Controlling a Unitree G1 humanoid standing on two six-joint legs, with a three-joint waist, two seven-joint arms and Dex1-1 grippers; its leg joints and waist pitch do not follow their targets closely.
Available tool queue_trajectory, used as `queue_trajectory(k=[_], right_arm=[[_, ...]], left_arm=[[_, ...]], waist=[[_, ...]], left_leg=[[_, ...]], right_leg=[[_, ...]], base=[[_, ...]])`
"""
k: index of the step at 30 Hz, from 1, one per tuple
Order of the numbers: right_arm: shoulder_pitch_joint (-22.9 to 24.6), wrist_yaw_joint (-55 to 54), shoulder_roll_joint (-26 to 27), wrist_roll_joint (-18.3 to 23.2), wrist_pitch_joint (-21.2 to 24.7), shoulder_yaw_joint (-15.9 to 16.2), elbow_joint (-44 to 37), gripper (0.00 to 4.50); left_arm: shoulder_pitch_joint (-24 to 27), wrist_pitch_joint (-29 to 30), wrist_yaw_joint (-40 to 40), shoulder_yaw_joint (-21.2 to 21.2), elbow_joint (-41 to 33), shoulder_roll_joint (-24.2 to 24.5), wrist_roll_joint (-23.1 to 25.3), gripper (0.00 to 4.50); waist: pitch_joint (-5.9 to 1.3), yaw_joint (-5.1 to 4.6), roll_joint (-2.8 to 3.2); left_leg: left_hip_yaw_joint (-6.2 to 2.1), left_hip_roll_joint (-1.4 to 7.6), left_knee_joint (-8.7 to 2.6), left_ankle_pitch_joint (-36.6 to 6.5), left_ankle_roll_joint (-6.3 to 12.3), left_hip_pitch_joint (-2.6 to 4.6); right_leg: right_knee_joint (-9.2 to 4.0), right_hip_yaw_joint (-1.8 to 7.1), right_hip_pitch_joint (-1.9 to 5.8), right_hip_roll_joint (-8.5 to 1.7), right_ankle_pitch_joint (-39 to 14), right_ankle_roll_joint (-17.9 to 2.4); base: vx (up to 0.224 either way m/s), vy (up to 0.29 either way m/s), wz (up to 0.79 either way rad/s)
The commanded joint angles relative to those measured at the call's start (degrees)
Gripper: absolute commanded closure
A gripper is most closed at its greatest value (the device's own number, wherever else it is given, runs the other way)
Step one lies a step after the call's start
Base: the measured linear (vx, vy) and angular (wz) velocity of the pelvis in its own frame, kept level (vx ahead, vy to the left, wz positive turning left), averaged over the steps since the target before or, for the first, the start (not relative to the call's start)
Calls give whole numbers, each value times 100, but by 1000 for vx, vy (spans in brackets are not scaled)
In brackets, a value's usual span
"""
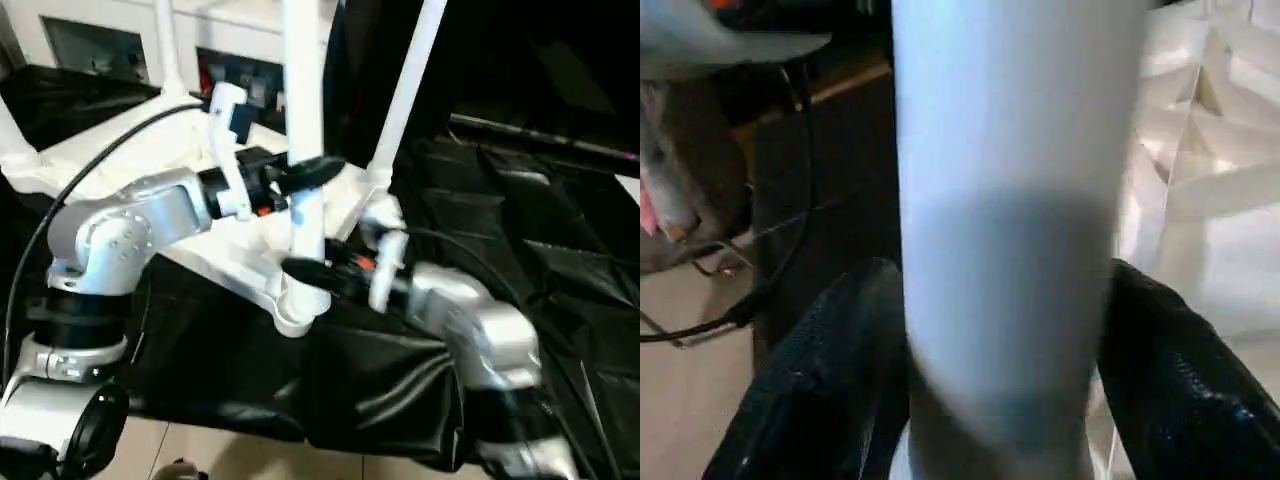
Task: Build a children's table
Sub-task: Pick table leg
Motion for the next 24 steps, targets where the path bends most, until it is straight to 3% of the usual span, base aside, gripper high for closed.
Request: queue_trajectory(k=[1, 10, 19, 20, 22, 24], right_arm=[[-46, -121, 12, -105, -78, 21, 93, 182], [-36, -58, 52, -62, -81, 64, 154, 252], [66, 290, -99, 33, -74, 152, 101, 262], [70, 375, -116, 96, -68, 135, 78, 262], [78, 586, -165, 263, -30, 82, 5, 262], [101, 780, -241, 397, 5, 30, -58, 262]], left_arm=[[-115, -116, -32, -142, -134, 48, 155, 265], [-64, -217, -59, -203, -144, 127, 242, 265], [-56, -261, -154, -154, -169, 112, 180, 265], [-16, -226, -353, -169, -246, 162, 62, 265], [71, 127, -756, 81, -349, 136, -564, 209], [86, 91, -763, 293, -211, 99, -680, 193]], waist=[[-369, -23, 18], [-375, -4, 21], [-374, -2, 15], [-374, -1, 4], [-376, 9, 12], [-376, 12, 14]], left_leg=[[40, 20, -381, -1034, -278, 53], [42, 13, -381, -1049, -303, 49], [46, 12, -374, -997, -266, 45], [49, 7, -372, -1007, -254, 45], [52, 5, -363, -1011, -243, 46], [53, 13, -362, -1008, -202, 45]], right_leg=[[-424, 216, 291, -298, -1443, -541], [-404, 221, 310, -297, -1324, -551], [-401, 219, 313, -295, -1265, -605], [-409, 217, 316, -297, -1306, -598], [-396, 220, 319, -304, -1314, -633], [-394, 218, 319, -296, -1227, -725]], base=[[0, 0, 0], [0, 0, 0], [0, 0, 0], [0, 0, 0], [0, 0, 0], [0, 0, 0]])
